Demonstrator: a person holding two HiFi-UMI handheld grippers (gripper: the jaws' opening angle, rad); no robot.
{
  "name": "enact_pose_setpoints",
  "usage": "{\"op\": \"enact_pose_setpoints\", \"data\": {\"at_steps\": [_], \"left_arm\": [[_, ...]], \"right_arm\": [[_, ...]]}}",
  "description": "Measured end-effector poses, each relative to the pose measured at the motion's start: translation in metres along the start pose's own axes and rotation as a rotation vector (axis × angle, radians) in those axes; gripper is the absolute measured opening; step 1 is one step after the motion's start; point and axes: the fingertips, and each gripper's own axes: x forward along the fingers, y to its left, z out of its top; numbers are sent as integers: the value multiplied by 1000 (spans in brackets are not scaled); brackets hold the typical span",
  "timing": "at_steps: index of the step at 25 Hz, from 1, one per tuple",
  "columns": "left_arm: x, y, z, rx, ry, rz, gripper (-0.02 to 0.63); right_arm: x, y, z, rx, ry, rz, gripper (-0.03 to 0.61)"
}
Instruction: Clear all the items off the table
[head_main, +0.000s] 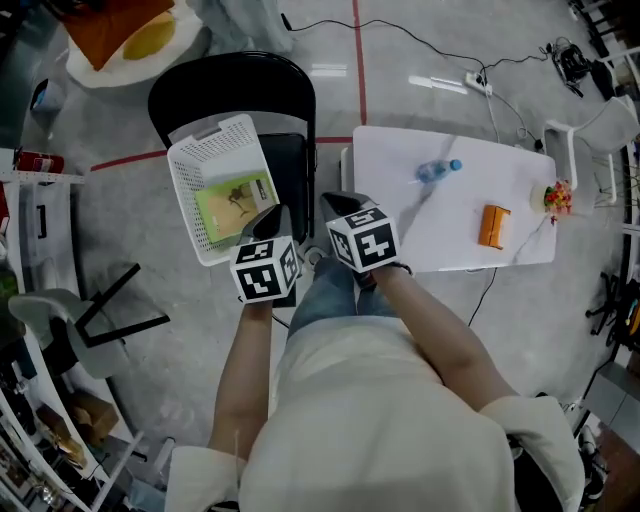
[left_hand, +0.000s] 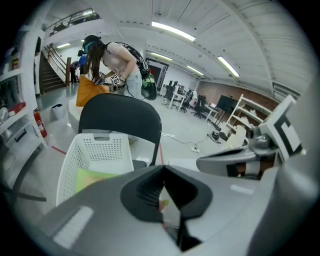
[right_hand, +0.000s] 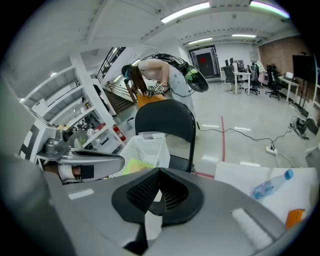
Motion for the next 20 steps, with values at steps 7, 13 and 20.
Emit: {"op": "enact_pose_setpoints", "data": {"at_steps": [7, 13, 20], "left_arm": [[13, -29, 3, 61, 21, -61, 8], [24, -57, 1, 101, 46, -101, 8], [40, -93, -10, 140, 85, -133, 8]], "right_arm": [[-18, -29, -8, 66, -24, -63, -2], [-34, -60, -26, 125, -31, -112, -2], [-53, -108, -49, 201, -36, -175, -2]]}}
